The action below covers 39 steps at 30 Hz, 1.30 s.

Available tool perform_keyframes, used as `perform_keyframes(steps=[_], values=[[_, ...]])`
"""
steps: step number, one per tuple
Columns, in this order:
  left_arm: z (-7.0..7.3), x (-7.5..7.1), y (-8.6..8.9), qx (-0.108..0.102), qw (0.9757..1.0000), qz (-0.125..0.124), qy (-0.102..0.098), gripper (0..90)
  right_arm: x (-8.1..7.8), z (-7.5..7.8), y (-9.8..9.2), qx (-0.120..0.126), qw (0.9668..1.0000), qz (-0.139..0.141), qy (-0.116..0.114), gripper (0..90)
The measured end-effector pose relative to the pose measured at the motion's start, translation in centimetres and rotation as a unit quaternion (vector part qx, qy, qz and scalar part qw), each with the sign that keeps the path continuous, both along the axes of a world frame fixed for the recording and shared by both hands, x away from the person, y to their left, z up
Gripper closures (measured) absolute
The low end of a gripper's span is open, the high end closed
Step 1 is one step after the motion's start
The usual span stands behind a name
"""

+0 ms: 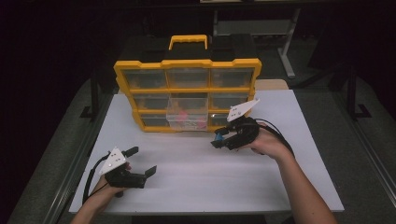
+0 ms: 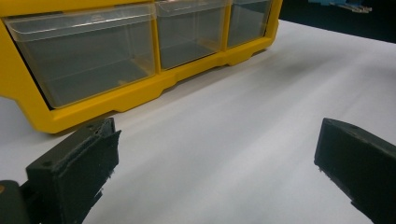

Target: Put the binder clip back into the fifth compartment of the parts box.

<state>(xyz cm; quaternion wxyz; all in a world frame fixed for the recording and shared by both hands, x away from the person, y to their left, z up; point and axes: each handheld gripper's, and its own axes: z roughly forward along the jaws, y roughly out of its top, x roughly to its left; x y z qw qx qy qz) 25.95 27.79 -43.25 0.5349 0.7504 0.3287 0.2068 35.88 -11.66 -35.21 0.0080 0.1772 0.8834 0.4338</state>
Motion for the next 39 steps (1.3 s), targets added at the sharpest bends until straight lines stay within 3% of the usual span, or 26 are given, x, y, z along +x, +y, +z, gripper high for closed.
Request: perform_keyframes(steps=[7,19,39], values=[[0.0,0.0,0.1,0.01,0.9999,-0.004,-0.003,0.0,0.4,1.9,-0.4,-0.005,0.9999,-0.003,-0.013,48.7],[0.1,0.0,0.1,0.009,1.0,-0.004,-0.002,0.0,1.2,4.5,-0.9,-0.002,0.9997,-0.007,-0.025,48.7],[0.1,-0.1,0.0,0.011,0.9999,-0.005,-0.002,0.0,2.7,8.7,-0.2,0.024,0.9986,-0.007,-0.047,48.7]])
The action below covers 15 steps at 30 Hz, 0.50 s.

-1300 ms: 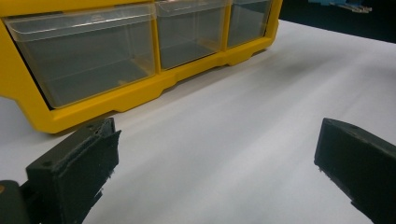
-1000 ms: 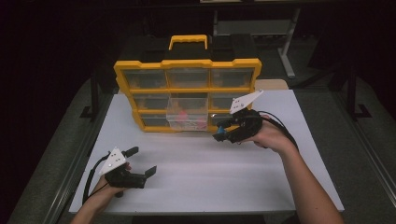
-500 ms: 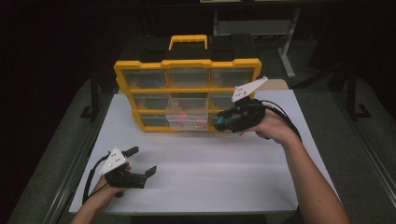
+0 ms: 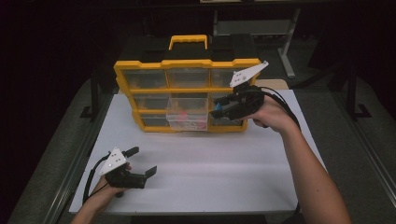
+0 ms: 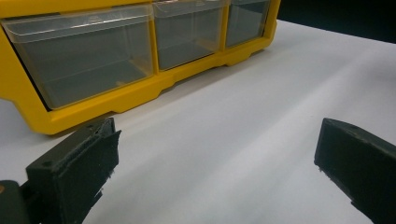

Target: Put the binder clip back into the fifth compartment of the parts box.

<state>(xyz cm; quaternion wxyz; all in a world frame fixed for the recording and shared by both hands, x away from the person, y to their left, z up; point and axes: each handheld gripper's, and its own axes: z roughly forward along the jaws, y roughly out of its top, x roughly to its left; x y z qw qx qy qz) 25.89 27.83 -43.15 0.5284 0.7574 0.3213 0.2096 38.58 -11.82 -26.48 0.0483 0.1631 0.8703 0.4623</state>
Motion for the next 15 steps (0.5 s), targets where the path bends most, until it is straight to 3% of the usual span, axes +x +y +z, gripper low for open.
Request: perform_keyframes(steps=[15], values=[[0.1,0.0,0.1,0.001,1.0,-0.001,-0.002,0.0,1.7,1.7,3.1,0.007,0.9997,0.014,-0.02,48.7]])
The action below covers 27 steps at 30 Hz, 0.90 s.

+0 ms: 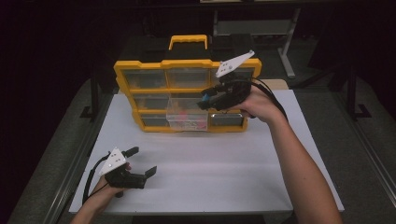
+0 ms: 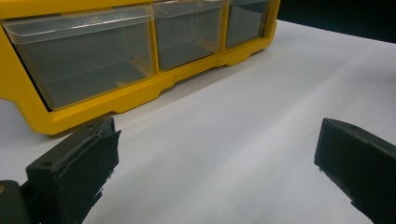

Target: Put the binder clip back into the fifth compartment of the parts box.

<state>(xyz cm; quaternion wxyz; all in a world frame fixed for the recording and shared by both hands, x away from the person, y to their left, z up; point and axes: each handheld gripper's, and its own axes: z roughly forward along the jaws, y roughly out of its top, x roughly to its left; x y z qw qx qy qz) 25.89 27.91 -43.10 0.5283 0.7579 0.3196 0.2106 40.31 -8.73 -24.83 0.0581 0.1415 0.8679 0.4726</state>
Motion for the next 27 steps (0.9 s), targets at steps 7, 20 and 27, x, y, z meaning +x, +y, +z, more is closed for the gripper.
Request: perform_keyframes(steps=[7,20,27], values=[[0.0,0.0,0.0,-0.003,1.0,0.0,0.001,0.0,1.1,0.2,1.9,-0.001,0.9999,0.012,-0.006,48.7],[0.0,0.0,0.0,-0.009,1.0,0.002,0.0,0.0,2.3,-0.3,4.8,-0.01,0.9996,0.025,0.0,48.7],[0.0,0.0,0.0,-0.009,1.0,0.001,0.0,0.0,2.4,-0.9,6.1,-0.021,0.9992,0.033,0.002,48.6]])
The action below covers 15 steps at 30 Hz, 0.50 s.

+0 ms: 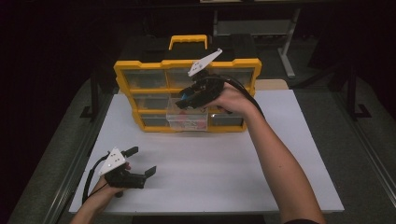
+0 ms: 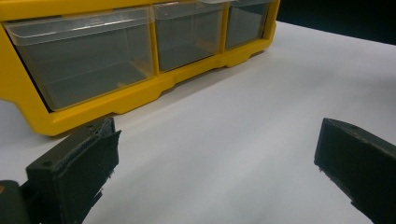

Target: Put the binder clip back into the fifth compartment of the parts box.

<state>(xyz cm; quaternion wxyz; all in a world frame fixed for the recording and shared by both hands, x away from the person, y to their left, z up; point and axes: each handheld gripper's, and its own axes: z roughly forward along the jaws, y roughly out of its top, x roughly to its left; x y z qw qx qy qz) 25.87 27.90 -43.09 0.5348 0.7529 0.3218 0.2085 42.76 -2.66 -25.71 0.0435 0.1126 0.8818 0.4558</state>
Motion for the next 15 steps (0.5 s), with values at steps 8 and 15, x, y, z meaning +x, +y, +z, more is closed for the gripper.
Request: perform_keyframes(steps=[8,15], values=[[0.01,-0.03,0.06,0.001,1.0,0.0,0.001,0.0,0.21,-0.51,0.32,-0.007,1.0,-0.005,0.004,42.4],[0.03,-0.05,0.04,0.0,1.0,0.0,0.001,0.0,0.0,-0.19,-0.21,-0.012,0.9998,-0.017,0.007,53.1]])
